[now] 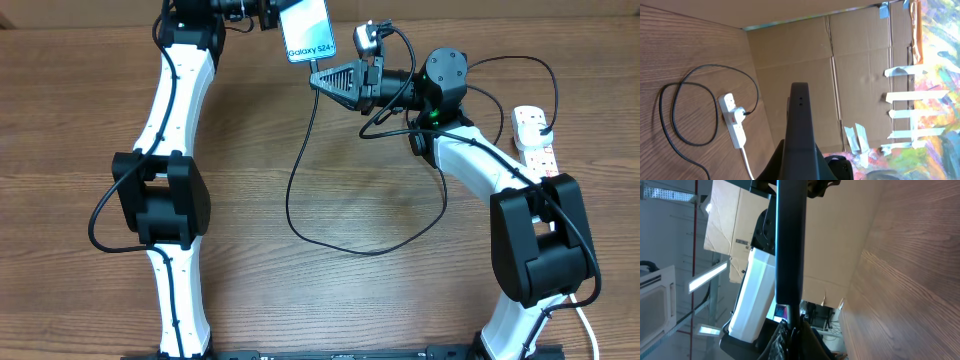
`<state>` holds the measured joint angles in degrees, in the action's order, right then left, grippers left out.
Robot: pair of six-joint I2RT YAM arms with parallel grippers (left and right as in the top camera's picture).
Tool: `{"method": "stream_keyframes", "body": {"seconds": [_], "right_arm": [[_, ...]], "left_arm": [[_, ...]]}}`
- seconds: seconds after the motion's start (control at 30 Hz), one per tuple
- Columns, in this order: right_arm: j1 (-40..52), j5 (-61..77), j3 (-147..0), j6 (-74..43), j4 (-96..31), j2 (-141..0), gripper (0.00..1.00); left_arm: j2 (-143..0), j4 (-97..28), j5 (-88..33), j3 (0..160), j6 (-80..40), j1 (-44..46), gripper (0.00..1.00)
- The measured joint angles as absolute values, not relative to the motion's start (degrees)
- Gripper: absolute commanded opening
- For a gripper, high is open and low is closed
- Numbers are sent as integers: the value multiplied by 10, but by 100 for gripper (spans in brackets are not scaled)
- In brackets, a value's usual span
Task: Plug charger to phone and switch on socket
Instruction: 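Push the plug into the phone's port with the right gripper, then open the right gripper, release the plug, and withdraw it rightward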
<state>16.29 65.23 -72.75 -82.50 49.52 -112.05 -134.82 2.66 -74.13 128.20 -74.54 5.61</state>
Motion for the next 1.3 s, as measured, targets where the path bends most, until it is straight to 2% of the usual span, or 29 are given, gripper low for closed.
{"method": "stream_keyframes", "body": {"seconds": [0.53,0.67,0.73,0.77,0.8,0.87,0.93,1.07,1.3], "right_arm": [[162,656,-728,-825,495,-1120,4],[162,655,-728,-826,495,-1120,12],[161,634,-728,-829,495,-1120,27],[160,624,-728,-830,495,-1120,52],[159,616,-728,-831,495,-1120,63],[154,603,-728,-838,493,-1120,80],[150,598,-728,-839,493,-1120,92],[150,600,-728,-838,495,-1120,100],[139,625,-728,-837,501,-1120,100]], "left_arm": [[-1348,27,-741,1282,-743,59,4],[-1348,27,-742,1282,-743,59,4],[-1348,26,-754,1282,-740,63,4],[-1348,26,-760,1282,-737,67,4],[-1348,25,-766,1282,-737,71,4],[-1348,25,-778,1282,-735,83,4],[-1348,25,-783,1282,-735,88,5],[-1348,25,-784,1282,-735,90,4],[-1348,12,-787,1282,-728,60,4]]}}
